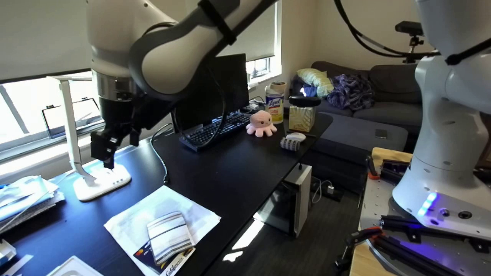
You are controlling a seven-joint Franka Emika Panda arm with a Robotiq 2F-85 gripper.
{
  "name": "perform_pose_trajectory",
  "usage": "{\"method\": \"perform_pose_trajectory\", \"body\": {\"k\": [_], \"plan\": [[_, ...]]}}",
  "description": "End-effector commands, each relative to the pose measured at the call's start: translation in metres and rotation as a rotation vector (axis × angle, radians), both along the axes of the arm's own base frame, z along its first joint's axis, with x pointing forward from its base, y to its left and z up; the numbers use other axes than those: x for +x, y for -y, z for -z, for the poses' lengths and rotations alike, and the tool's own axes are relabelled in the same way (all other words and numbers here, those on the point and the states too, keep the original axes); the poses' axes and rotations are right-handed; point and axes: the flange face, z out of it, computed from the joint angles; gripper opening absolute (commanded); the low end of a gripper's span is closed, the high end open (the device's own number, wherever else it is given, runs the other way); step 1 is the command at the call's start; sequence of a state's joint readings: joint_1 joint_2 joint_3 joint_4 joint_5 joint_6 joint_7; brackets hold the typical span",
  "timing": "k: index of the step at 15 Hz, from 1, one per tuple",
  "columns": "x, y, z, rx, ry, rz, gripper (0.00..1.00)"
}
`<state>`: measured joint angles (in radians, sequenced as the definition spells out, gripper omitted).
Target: Neatly arrange the papers
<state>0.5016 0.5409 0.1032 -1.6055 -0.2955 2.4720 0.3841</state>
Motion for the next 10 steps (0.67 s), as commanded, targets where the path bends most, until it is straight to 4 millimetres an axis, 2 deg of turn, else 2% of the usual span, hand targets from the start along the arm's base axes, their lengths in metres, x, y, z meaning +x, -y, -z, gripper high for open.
{"method": "perform_pose_trajectory", "body": {"k": [1, 4, 7, 8, 9, 10], "plan": [[0.041, -0.024, 0.028, 0.053, -0.039, -0.16, 1.0], [0.05, -0.043, 0.073, 0.067, -0.11, -0.262, 1.0], [0.043, -0.061, 0.113, 0.006, -0.18, -0.409, 1.0], [0.044, -0.06, 0.117, 0.004, -0.175, -0.425, 1.0], [0.038, -0.055, 0.115, 0.0, -0.16, -0.359, 1.0], [0.037, -0.057, 0.122, 0.0, -0.163, -0.366, 1.0]]}}
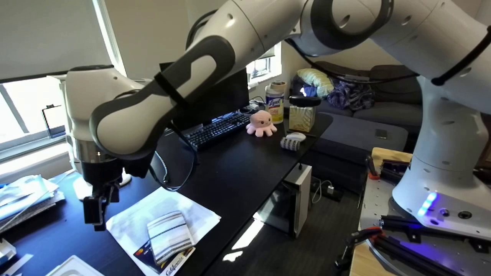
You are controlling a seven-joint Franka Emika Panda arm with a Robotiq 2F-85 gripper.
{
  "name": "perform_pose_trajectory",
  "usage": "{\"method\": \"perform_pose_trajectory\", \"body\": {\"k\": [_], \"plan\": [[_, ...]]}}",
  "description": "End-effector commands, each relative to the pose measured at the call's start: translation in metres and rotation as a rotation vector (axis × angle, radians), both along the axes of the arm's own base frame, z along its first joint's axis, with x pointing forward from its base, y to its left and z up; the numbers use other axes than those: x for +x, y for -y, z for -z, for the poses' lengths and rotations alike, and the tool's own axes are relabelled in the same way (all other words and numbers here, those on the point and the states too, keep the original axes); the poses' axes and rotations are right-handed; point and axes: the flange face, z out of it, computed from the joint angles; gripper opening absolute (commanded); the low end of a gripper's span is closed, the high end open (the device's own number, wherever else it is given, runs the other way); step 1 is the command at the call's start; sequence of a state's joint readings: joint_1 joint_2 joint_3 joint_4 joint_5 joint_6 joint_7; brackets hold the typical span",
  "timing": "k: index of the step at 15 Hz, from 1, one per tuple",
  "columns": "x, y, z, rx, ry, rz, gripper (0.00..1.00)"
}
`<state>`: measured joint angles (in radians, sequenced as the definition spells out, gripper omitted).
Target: Neatly arrange the papers
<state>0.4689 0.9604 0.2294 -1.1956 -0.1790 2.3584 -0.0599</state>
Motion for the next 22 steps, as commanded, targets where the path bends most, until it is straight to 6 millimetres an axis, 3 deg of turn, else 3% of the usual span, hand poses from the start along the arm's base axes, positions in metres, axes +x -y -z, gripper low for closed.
{"method": "perform_pose_trajectory", "body": {"k": [1, 4, 6, 10, 15, 17, 22], "plan": [[0.0, 0.0, 0.003, -0.002, -0.003, 0.0, 1.0], [0.001, 0.001, 0.0, -0.001, 0.001, 0.002, 1.0], [-0.007, -0.012, 0.013, 0.018, -0.022, 0.024, 1.0], [-0.041, -0.046, 0.03, 0.014, -0.058, 0.157, 1.0], [-0.076, -0.079, 0.024, 0.012, -0.059, 0.362, 1.0], [-0.084, -0.086, 0.03, 0.006, -0.056, 0.442, 1.0], [-0.084, -0.091, 0.034, 0.009, -0.063, 0.401, 1.0]]}}
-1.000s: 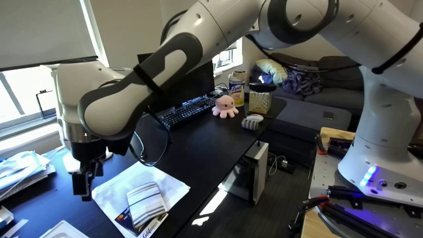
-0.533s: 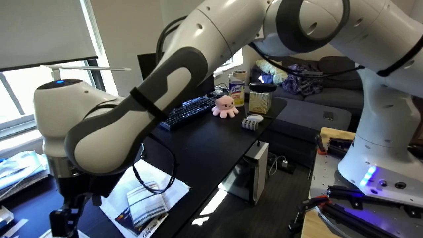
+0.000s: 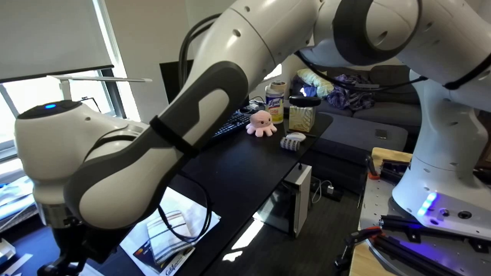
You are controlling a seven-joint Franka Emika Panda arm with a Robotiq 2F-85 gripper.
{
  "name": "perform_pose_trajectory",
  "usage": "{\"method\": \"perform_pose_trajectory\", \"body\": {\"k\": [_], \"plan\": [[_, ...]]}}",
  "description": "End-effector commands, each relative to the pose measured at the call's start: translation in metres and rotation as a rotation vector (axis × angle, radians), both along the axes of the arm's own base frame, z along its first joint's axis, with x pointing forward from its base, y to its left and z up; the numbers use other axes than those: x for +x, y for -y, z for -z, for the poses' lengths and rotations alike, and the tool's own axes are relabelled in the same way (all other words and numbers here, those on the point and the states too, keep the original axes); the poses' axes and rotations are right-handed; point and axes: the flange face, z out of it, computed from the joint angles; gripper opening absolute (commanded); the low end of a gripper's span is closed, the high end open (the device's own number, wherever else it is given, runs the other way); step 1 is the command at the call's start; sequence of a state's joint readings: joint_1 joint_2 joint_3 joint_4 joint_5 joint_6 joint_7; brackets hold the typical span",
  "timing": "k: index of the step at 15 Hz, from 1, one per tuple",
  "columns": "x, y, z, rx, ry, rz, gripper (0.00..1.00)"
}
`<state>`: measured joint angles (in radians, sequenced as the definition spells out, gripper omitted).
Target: Neatly arrange the papers
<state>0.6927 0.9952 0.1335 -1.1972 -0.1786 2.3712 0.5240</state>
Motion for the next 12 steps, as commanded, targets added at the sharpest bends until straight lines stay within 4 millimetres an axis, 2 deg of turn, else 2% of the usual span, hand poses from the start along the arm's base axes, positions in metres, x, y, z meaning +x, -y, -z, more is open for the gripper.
{"method": "perform_pose_trajectory", "body": {"k": [1, 12], "plan": [[0.004, -0.001, 0.005, -0.02, -0.019, 0.047, 1.0], [0.013, -0.01, 0.038, -0.091, -0.088, 0.176, 1.0]]}}
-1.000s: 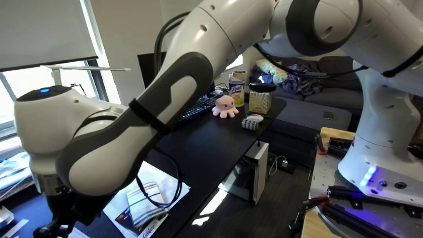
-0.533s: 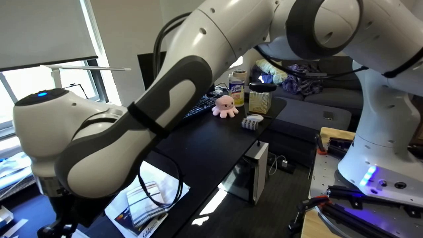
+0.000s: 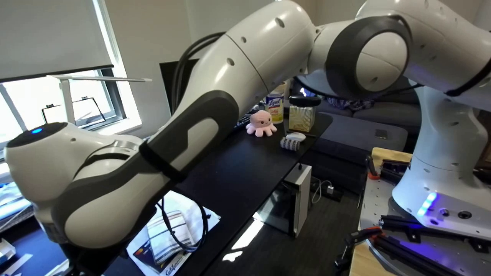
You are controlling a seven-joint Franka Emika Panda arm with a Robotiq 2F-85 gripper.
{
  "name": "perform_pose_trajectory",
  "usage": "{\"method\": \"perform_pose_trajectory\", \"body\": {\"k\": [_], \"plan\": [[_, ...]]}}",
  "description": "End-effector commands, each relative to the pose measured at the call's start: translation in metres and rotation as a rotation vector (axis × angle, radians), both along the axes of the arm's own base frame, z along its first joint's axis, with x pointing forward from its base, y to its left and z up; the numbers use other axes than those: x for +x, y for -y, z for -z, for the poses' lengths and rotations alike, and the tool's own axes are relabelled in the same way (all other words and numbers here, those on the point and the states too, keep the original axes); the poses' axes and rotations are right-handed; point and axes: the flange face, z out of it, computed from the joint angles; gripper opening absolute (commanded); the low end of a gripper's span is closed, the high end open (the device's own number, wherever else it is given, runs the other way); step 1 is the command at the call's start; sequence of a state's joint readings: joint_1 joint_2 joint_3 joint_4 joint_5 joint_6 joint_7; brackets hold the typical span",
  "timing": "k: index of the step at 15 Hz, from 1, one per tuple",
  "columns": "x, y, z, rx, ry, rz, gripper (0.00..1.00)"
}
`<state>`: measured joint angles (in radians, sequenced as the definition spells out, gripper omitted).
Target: Neatly arrange the papers
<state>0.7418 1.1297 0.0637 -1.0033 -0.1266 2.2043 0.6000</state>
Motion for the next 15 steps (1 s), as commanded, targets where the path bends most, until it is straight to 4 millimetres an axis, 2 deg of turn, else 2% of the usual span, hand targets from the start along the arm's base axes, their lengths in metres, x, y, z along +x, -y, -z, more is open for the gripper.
{"method": "perform_pose_trajectory", "body": {"k": [1, 4, 15], "plan": [[0.003, -0.007, 0.002, -0.023, -0.004, 0.131, 1.0], [0.005, -0.006, 0.004, -0.021, 0.003, 0.247, 1.0], [0.001, -0.017, 0.022, 0.003, -0.042, 0.254, 1.0]]}}
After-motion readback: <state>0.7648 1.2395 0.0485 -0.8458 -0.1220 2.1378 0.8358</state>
